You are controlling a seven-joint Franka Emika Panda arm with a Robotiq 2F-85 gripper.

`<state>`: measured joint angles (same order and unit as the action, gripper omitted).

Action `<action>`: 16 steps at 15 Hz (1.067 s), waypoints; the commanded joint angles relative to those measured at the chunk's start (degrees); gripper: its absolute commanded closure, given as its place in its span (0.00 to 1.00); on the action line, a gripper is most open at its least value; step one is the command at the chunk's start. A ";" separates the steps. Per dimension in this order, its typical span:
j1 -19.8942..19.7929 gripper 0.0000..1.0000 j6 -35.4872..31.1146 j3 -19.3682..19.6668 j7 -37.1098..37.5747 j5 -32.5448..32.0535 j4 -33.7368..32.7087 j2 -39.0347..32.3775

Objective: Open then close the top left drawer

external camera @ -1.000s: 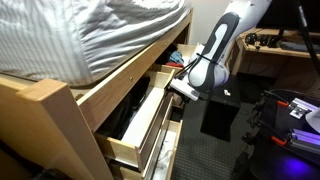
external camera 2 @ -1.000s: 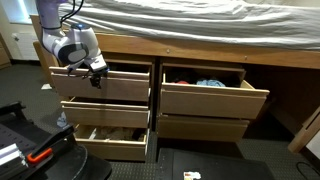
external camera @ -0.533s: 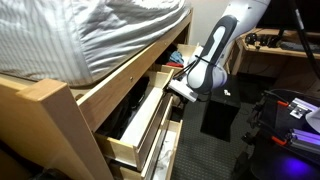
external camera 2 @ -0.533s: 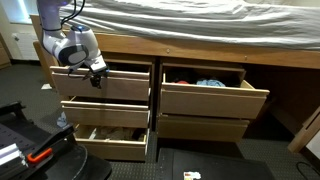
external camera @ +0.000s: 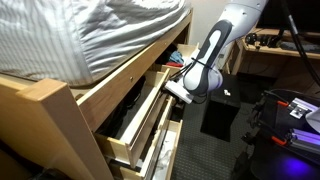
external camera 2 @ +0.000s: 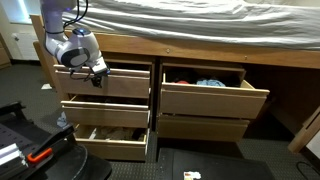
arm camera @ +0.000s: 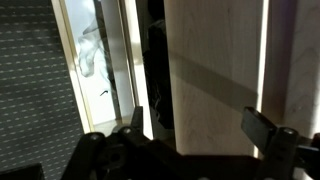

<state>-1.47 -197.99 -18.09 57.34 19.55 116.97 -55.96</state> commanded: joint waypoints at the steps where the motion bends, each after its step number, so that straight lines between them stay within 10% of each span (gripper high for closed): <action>1: -0.33 0.00 0.08 -0.61 -1.09 0.72 -0.47 -0.40; 12: 2.00 0.00 0.26 0.94 -1.33 1.70 -5.52 -0.20; 16: -0.04 0.00 17.24 1.69 -1.13 3.55 -2.51 4.47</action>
<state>-0.23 -190.57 -17.04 57.24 20.68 111.71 -55.55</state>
